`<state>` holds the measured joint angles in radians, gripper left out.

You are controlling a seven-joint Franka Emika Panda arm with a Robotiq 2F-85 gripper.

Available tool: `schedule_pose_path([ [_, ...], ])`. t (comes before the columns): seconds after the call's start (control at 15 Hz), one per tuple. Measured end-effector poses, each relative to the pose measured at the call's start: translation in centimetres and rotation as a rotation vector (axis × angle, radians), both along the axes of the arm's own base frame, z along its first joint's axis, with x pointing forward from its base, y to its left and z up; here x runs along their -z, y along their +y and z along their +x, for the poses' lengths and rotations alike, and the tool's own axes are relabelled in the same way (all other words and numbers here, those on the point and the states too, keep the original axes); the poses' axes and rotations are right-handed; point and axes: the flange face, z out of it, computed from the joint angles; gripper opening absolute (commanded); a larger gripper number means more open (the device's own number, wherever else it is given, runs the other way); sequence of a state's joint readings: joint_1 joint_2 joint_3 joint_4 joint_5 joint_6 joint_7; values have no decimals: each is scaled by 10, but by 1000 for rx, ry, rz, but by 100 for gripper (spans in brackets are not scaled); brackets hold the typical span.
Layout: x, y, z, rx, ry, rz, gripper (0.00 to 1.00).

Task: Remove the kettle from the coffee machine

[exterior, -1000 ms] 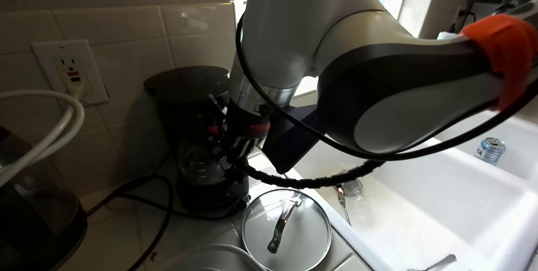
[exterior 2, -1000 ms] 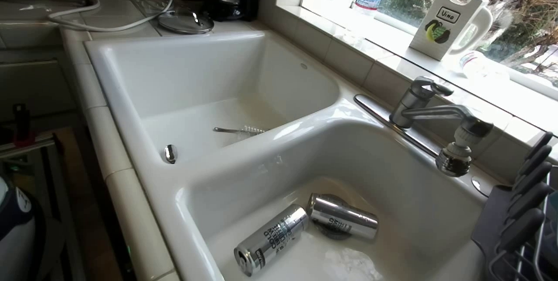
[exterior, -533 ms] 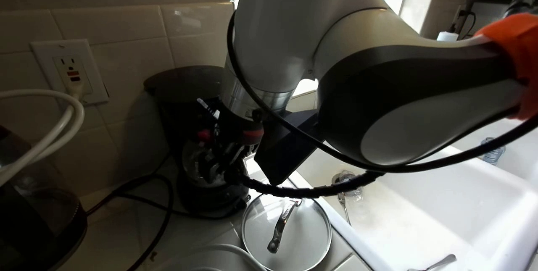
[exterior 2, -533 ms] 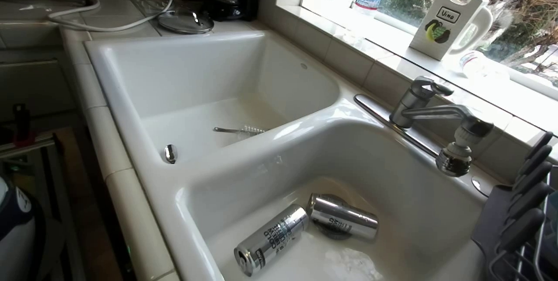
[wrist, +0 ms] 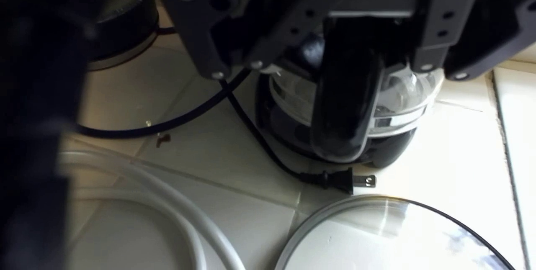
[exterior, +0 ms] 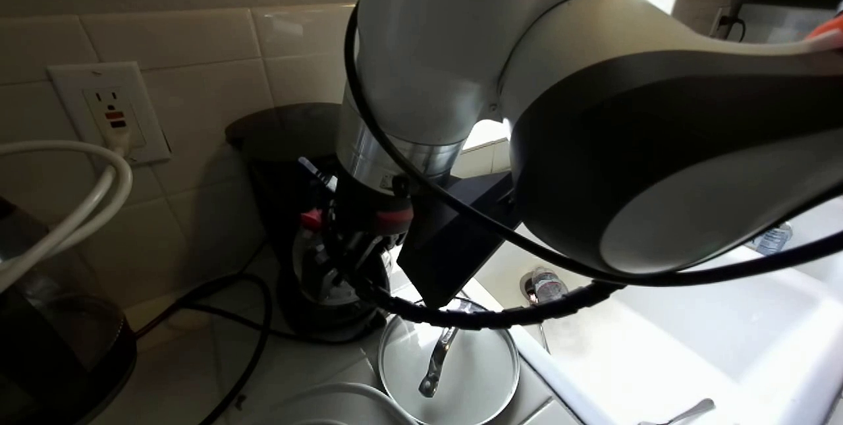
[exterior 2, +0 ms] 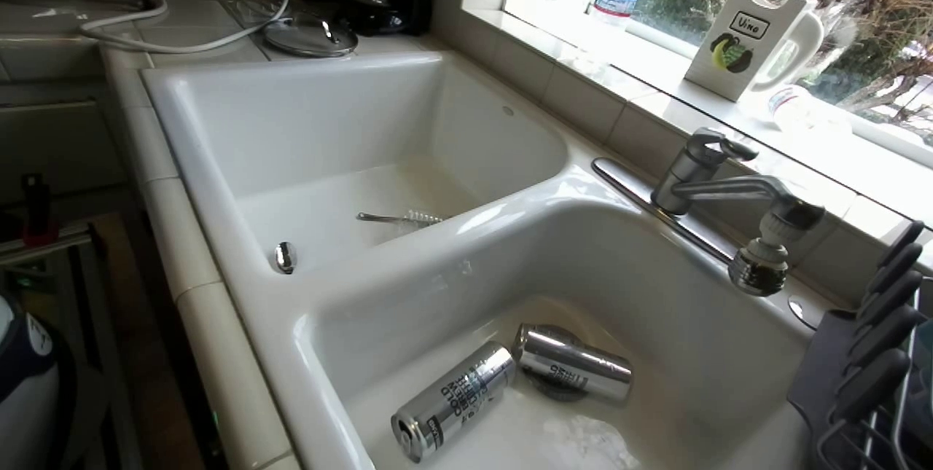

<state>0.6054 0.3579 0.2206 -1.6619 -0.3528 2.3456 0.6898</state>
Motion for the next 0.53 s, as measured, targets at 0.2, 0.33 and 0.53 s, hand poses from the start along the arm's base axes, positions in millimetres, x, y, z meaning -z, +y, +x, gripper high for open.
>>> schedule_pose_path([
  [0.2, 1, 1, -3, -1, 9, -13, 0],
  [0.33, 3, 3, -6, -3, 16, -24, 0],
  [0.53, 6, 6, -11, -10, 26, -36, 0],
])
